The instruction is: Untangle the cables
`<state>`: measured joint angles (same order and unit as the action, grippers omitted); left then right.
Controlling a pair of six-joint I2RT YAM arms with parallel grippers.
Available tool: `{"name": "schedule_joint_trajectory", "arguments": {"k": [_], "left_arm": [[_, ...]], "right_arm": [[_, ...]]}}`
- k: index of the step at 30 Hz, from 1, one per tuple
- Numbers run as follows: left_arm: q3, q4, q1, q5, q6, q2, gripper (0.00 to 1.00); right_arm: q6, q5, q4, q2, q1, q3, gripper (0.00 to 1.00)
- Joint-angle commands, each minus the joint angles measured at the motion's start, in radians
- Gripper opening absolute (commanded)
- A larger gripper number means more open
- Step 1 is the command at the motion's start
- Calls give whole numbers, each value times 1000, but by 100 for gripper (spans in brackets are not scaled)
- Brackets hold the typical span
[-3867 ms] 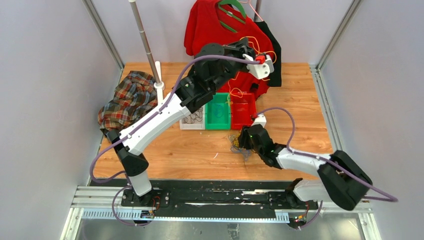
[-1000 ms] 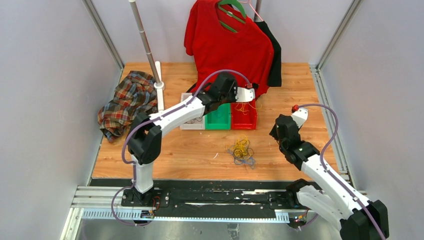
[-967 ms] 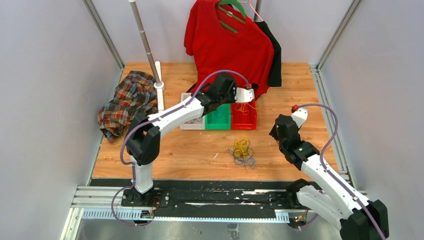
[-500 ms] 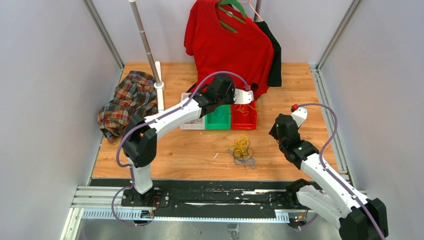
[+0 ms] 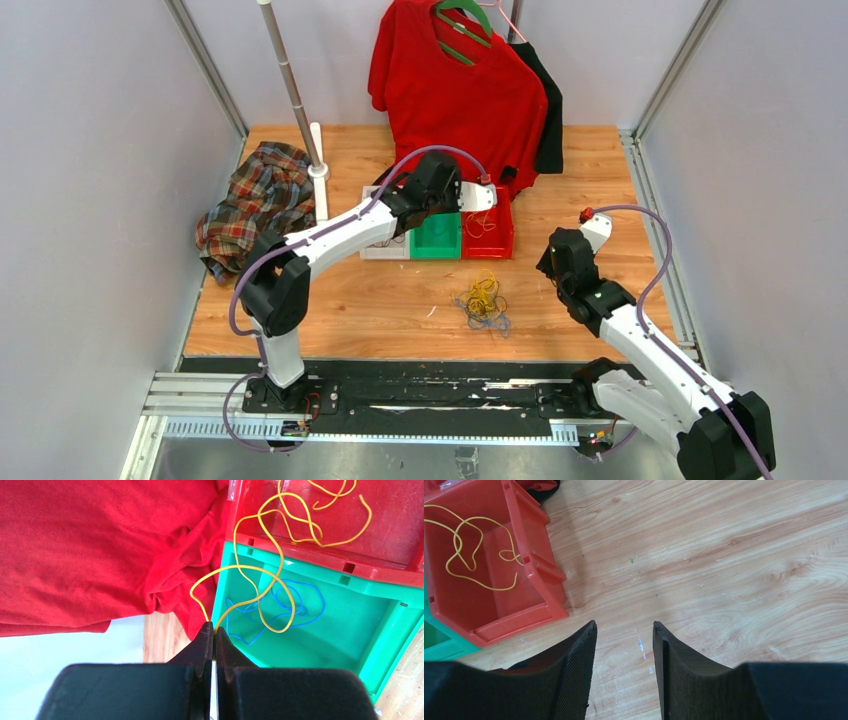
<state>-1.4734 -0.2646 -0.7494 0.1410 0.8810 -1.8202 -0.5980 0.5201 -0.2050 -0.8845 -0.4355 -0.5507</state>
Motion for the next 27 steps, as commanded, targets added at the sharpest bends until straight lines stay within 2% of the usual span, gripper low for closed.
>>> {"name": "schedule_joint_trajectory", "arguments": {"k": [1,5,15,23,27], "left_arm": [[-6,37,-23,-8,46,35,0],[-34,36,-68,-21,81,5,0],[-259,-45,-153,-28,80,-183,0],[-211,-56,-149,17,39,-220,0],[-195,-55,-136,-30,-5,-222,0]], "right_arm": [[3,-4,13,6,18,-5,45],[-2,-2,8,15,18,-5,45],[-5,17,-13,74,26,18,45],[-6,-1,-16,101,53,40,45],[-11,-8,-17,92,60,40,45]]}}
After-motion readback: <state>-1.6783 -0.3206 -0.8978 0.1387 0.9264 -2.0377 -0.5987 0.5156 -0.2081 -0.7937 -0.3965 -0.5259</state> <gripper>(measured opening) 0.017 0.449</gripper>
